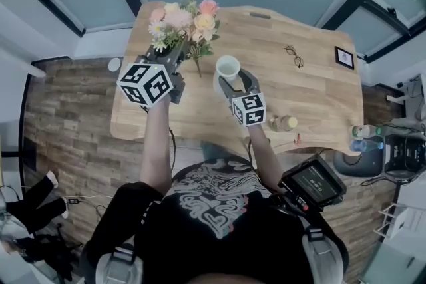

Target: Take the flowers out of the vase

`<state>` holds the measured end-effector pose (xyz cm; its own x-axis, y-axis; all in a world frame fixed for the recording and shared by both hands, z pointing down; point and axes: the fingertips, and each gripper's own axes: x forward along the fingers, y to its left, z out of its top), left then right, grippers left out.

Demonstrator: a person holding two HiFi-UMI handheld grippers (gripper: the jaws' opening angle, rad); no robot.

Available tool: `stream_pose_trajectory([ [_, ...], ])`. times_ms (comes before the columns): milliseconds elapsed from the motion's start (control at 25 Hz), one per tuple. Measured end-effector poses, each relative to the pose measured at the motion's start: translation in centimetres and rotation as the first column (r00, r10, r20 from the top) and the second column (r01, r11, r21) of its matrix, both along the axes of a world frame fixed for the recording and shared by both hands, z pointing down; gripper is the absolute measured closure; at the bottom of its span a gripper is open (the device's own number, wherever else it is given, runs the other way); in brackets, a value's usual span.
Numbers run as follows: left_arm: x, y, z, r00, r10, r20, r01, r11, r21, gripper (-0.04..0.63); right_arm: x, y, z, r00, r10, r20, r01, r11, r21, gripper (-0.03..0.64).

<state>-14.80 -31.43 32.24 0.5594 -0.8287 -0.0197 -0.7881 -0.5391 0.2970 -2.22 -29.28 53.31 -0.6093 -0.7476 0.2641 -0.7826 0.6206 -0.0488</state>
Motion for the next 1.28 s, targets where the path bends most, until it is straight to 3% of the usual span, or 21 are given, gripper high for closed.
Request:
stream_pose_trajectory([
  [480, -1.3, -1.9, 10.4, 1.000, -0.022, -0.021, 0.017, 0.976, -0.215, 0.567, -0.3, -0.4, 0.2, 0.999, -0.030, 0.019, 0.030, 0.999, -0.018, 0.334],
  [640, -0.5, -2.8, 15.4, 1.000, 0.000, -0.023, -0.007, 0.950, -0.312, 0.566, 0.3, -0.7, 0.6, 0.998, -0.036, 0.048, 0.038, 0.999, -0.035, 0.334],
  [840, 0.1, -4.8, 22.3, 0.999, 0.001, -0.032, -0.015, 0.900, -0.436, 0.566, 0.5, -2.4, 1.6, 0.995, -0.059, 0.080, 0.063, 0.997, -0.046, 0.334],
  [1280, 0.1, -5.5, 29.2, 0.997, -0.019, -0.072, -0.025, 0.826, -0.563, 0.566, -0.1, -1.5, 0.6, 0.981, -0.084, 0.177, 0.092, 0.995, -0.035, 0.334],
])
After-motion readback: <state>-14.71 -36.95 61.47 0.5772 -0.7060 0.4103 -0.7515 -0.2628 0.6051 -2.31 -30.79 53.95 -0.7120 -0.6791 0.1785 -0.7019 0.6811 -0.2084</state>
